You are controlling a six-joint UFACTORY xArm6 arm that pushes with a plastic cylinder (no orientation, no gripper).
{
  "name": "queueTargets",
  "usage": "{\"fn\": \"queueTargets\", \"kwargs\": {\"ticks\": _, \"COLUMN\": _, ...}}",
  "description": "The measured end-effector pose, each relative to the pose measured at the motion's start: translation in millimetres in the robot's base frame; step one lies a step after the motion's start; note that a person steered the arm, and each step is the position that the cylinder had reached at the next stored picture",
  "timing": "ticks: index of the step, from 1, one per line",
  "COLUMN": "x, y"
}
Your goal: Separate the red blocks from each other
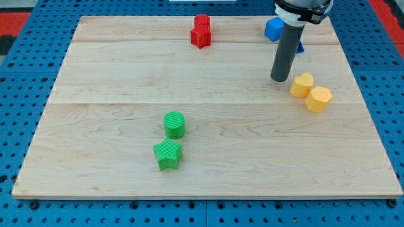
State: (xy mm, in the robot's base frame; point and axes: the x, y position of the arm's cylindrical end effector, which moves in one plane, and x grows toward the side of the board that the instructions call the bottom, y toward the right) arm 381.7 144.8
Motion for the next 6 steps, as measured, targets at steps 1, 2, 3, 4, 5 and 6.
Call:
{"fn": "queueTargets", "kwargs": {"ticks": 1, "x": 3, "y": -14}}
{"fn": "queueTargets", "kwargs": {"ticks": 2, "x": 32, "y": -26}}
{"fn": "queueTargets", "kwargs": {"ticks": 3, "x": 40, "y": -26}}
{"fn": "queueTargets", "kwargs": {"ticks": 4, "x": 40, "y": -26}}
{"fn": "queueTargets", "kwargs": {"ticks": 5, "x": 74, "y": -21}}
{"fn": "queueTargets", "kwargs": {"ticks": 6, "x": 127, "y": 6}}
